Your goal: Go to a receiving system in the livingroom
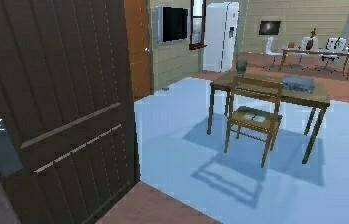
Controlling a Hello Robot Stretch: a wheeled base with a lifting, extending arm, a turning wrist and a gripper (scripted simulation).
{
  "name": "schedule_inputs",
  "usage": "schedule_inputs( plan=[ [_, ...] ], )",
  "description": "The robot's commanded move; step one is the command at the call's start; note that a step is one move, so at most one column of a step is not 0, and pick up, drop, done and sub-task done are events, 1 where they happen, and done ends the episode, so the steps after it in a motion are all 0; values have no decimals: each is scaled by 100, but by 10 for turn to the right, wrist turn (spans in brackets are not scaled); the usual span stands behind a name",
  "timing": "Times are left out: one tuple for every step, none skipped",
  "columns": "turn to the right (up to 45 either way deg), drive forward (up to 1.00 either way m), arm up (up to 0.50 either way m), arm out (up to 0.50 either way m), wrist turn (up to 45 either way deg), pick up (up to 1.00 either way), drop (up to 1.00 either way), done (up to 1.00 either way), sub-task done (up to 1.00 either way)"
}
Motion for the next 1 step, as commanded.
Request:
schedule_inputs(
  plan=[
    [30, 0, 0, 0, 0, 0, 0, 0, 0]
  ],
)
